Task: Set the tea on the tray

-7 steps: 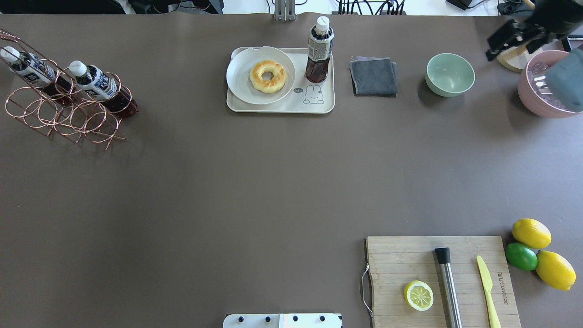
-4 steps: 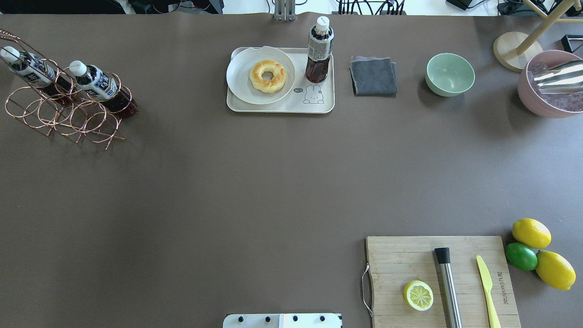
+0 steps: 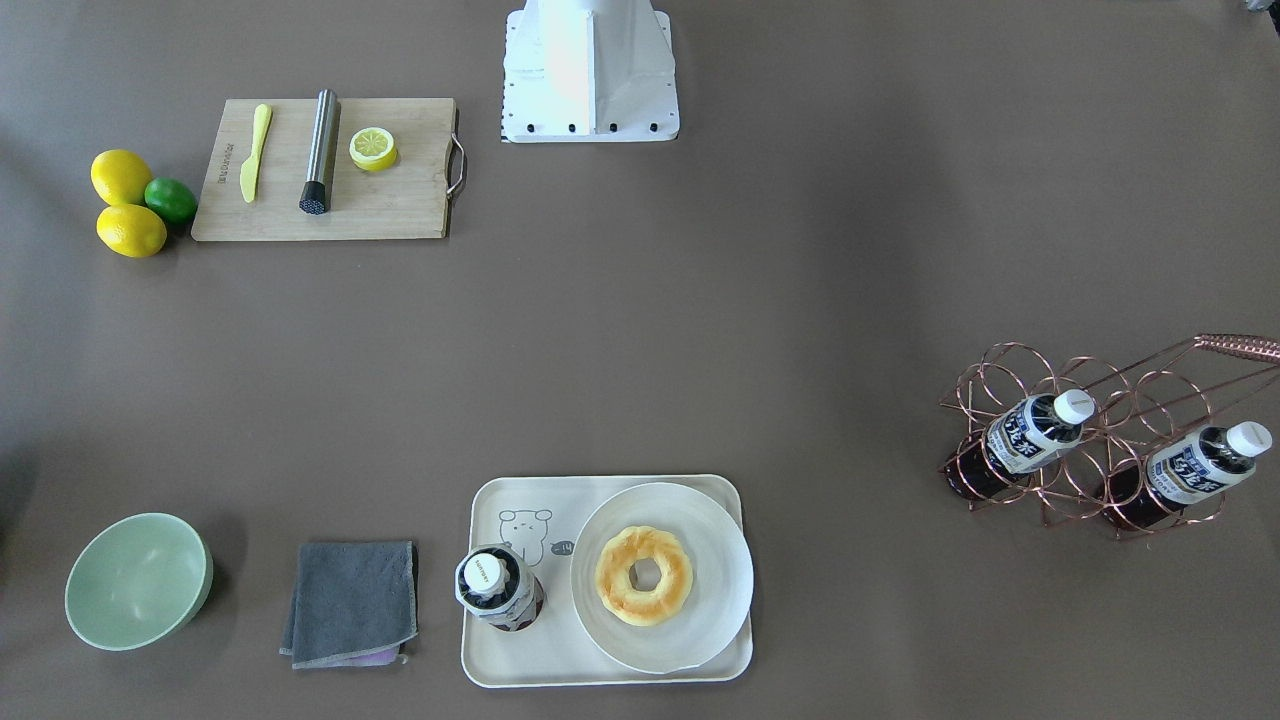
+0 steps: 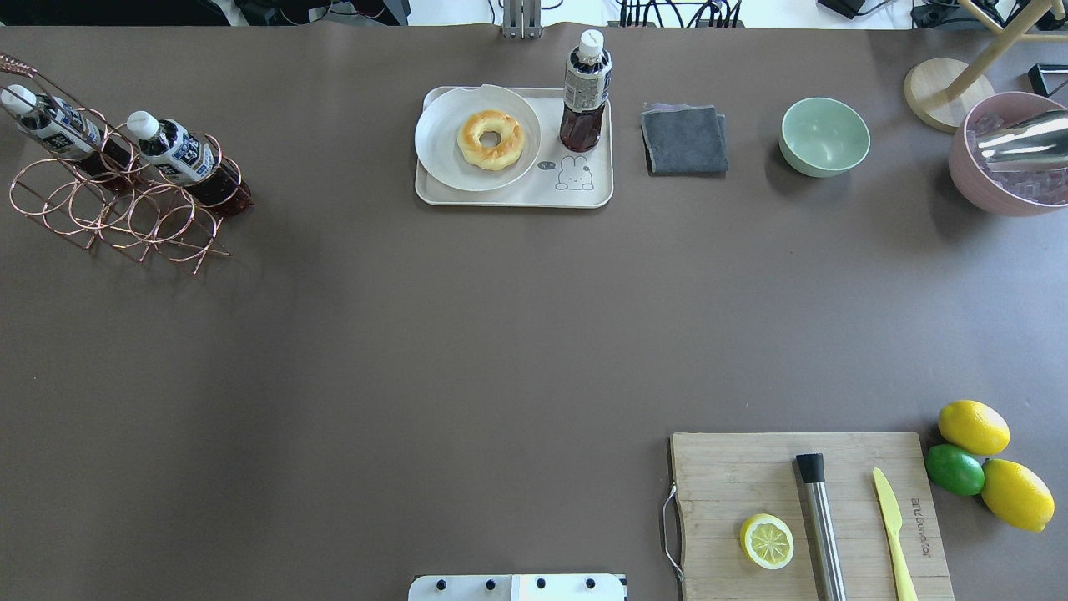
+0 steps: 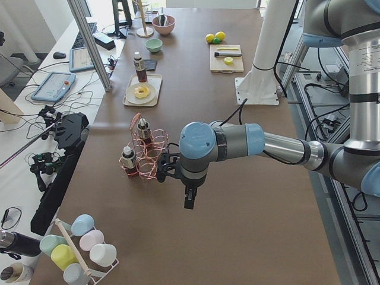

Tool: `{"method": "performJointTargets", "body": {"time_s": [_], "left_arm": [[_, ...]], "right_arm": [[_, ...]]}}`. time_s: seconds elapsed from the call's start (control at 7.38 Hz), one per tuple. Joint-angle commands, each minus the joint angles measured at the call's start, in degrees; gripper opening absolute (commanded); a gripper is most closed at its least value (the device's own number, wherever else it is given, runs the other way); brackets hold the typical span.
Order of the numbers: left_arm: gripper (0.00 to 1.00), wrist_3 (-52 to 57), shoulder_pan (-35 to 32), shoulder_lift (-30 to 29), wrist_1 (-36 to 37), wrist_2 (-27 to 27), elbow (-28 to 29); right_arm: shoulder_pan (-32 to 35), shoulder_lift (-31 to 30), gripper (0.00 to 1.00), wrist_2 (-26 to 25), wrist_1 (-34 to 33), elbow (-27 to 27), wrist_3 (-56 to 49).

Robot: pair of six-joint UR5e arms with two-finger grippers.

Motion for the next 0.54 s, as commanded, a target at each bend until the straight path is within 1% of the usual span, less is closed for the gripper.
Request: {"method": "performJointTargets", "body": {"time_s": [0.0,0.41], "left_arm": [[0.97,0.1,-0.1,1.3,-0.5,-0.1,0.0],[0.97,0.1,-0.1,1.0,-4.5,0.3,0.5]], "right_arm": [[3.6,-1.0,1.00,2.0,0.0,0.8,0.0],[3.9,-0.5,1.00,2.2,0.0,1.9,0.9]]}}
